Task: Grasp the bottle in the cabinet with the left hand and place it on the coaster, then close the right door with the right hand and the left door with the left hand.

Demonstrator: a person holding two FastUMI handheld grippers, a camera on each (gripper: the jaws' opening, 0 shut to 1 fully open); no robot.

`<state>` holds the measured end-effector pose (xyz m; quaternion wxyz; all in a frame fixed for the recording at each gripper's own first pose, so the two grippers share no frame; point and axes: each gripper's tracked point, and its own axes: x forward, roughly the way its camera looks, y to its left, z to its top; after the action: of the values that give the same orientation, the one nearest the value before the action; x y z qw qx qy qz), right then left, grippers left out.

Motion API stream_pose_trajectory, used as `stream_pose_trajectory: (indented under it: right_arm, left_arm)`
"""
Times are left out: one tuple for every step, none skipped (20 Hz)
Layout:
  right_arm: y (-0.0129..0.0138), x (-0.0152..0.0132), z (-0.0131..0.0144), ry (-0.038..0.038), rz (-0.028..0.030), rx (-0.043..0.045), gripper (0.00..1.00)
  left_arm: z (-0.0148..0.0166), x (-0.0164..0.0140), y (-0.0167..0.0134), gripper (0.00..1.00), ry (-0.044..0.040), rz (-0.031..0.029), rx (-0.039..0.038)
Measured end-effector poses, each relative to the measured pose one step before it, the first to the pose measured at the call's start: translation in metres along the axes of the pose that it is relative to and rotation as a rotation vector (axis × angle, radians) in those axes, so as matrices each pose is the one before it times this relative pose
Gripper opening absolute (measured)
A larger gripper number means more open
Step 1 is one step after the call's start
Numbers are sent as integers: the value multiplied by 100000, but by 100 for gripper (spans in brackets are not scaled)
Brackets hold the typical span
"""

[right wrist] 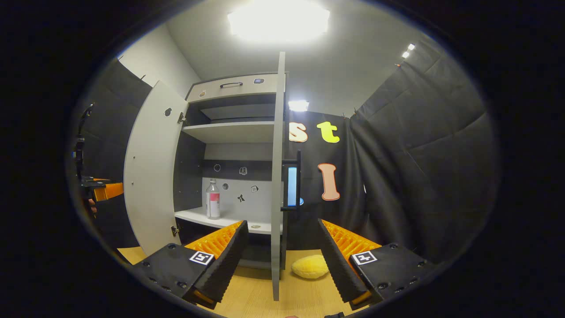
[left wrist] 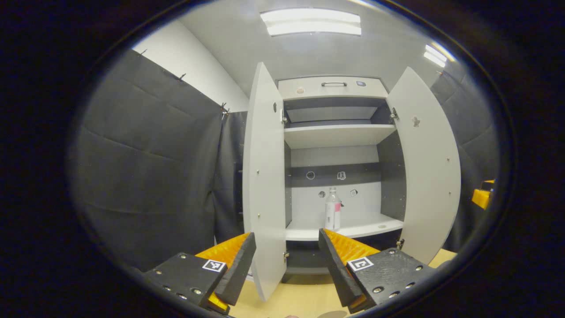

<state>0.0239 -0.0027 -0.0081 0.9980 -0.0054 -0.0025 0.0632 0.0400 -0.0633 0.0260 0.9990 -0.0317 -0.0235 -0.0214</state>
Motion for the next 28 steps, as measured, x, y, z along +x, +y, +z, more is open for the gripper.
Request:
stream_pose_trajectory:
  right_arm:
    - [-283, -95, -214, -5, 756, 340, 97]
    - [-398, -31, -343, 277, 208, 426, 97]
    - [-342, -57, -297, 660, -78, 960, 97]
    - [-265, -117, -272, 732, -16, 1302, 97]
    - [-195, -46, -137, 520, -222, 892, 98]
    - [-330, -33, -168, 250, -677, 64, 98]
    - [-408, 58, -168, 317, -1152, -381, 97]
    - [-441, -31, -349, 515, -1322, -125, 96]
    - [-391, 13, -290, 749, -1692, 252, 97]
    - [-429, 78, -101, 686, -2278, 650, 97]
    - [-338, -31, -61, 521, -1960, 1046, 96]
    - [-229, -146, -27, -153, -1451, 664, 97]
    - [-262, 69, -50, -247, -1765, -320, 97]
    - [-218, 252, -225, 213, -2105, -745, 97]
    - [-196, 264, -176, 437, -1757, -153, 97]
    - [-122, 181, -113, 334, -1562, 602, 97]
    - [79, 166, -1, -33, -1429, 1063, 97]
    - [32, 181, 12, -178, -1455, 935, 97]
    - [-55, 112, -11, -95, -1549, 603, 97]
    - [92, 185, -98, -27, -1457, 305, 97]
    - [62, 146, -26, 14, -1395, 5, 97]
    - [-31, 137, -91, 103, -1262, -113, 97]
    - [154, 159, -4, 274, -801, -143, 97]
    - [30, 0, 40, -86, -926, -85, 97]
    - [79, 23, 122, -137, -922, -40, 97]
    - [10, -49, -48, -75, -901, -223, 97]
    - [79, 44, 20, -14, -952, -613, 97]
    - [3, 69, -146, 112, -1120, -993, 97]
  left_arm:
    - [189, 773, -924, 84, -391, -971, -12]
    - [156, 752, -922, 84, -424, -1390, 266]
    - [-30, 1226, -1010, 84, 244, -1492, 454]
    - [-17, 1146, -920, 84, 292, -1197, -64]
    - [-175, 1345, -819, 92, 519, -1263, -476]
    - [-100, 1282, -712, 84, 710, -1047, -827]
    - [-187, 1337, -643, 84, 638, -1088, -992]
    - [-185, 1485, -559, 84, 722, -1205, -942]
    - [-184, 1600, -508, 84, 337, -1505, -1017]
    - [-183, 1510, -520, 84, 505, -1959, -994]
    - [-374, 1562, -422, 84, 880, -1785, -780]
    - [-281, 1516, -280, 84, 734, -1037, -356]
    - [-291, 1656, -184, 84, 315, -1042, -212]
    - [-275, 1450, -221, 84, 191, -1461, -509]
    - [-391, 1140, -136, 84, 38, -1428, -581]
    - [-238, 1505, -160, 84, 12, -1659, -792]
    - [-375, 1236, -194, 81, -102, -1683, -780]
    - [-180, 1247, -43, 84, -156, -1224, -508]
    - [-567, 1072, 62, 84, 288, -946, 17]
    - [-474, 1206, 51, 84, 296, -842, 545]
    - [-408, 982, -11, 84, 348, -937, 503]
    - [-393, 1195, -64, 84, 490, -1150, 751]
    - [-341, 1150, -11, 84, 305, -792, 764]
    - [-477, 1120, 166, 85, 508, -322, 758]
    - [-616, 1124, 68, 85, 1031, -873, 477]
    - [-612, 1132, -6, 85, 1141, -721, 446]
    - [-772, 1074, 34, 84, 961, -420, 496]
    - [-568, 1024, 148, 84, 881, 23, 388]
